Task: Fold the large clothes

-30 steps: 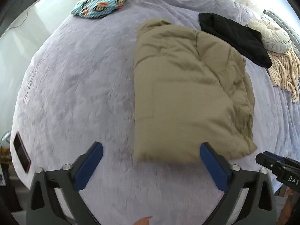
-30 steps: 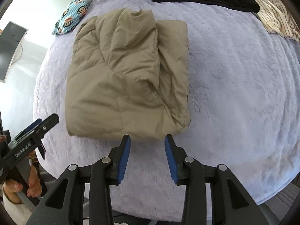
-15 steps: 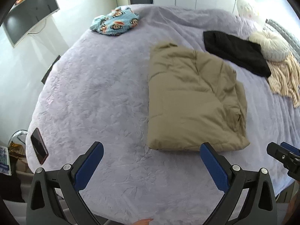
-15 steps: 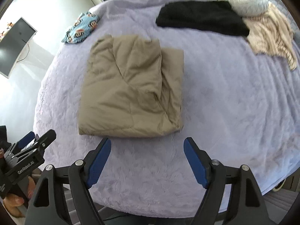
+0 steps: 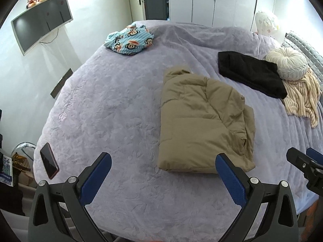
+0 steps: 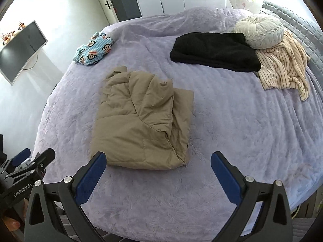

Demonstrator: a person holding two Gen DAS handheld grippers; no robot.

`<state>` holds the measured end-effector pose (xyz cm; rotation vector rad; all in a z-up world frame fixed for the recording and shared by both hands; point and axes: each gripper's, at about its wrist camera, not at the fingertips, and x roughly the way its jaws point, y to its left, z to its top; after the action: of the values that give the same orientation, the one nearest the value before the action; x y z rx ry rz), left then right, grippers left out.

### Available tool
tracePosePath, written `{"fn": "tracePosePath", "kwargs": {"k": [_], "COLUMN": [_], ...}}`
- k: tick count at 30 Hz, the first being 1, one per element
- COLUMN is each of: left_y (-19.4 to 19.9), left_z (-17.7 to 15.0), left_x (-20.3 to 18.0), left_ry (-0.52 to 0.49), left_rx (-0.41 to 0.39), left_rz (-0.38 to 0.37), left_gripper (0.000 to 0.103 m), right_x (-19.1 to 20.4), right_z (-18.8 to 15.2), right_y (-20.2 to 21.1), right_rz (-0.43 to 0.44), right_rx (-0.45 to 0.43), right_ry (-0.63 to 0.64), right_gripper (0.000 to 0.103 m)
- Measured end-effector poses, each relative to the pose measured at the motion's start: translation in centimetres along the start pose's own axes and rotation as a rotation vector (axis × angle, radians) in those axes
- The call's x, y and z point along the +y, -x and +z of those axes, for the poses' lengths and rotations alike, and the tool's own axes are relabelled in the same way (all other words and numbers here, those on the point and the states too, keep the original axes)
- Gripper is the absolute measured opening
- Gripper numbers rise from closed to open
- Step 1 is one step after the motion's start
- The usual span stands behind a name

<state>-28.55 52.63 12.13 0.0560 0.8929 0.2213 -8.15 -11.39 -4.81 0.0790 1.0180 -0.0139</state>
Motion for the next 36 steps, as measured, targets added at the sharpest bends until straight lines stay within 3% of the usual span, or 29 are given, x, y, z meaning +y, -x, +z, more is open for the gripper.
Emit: {"fn": "tracePosePath", "kwargs": {"k": [36], "left_y": [2.2], "left_z": [-0.2], "left_x": [-1.6], "left_ry": [0.003], "left_rx": [-0.029], "left_rz": [-0.003], "left_gripper": [0.103], "right_x": [0.4], "right_z": [0.5], "right_y": [1.5], "right_rz": [-0.007], "right_rx": [-0.032], "right_ry": [0.019], "right_gripper": [0.103]}}
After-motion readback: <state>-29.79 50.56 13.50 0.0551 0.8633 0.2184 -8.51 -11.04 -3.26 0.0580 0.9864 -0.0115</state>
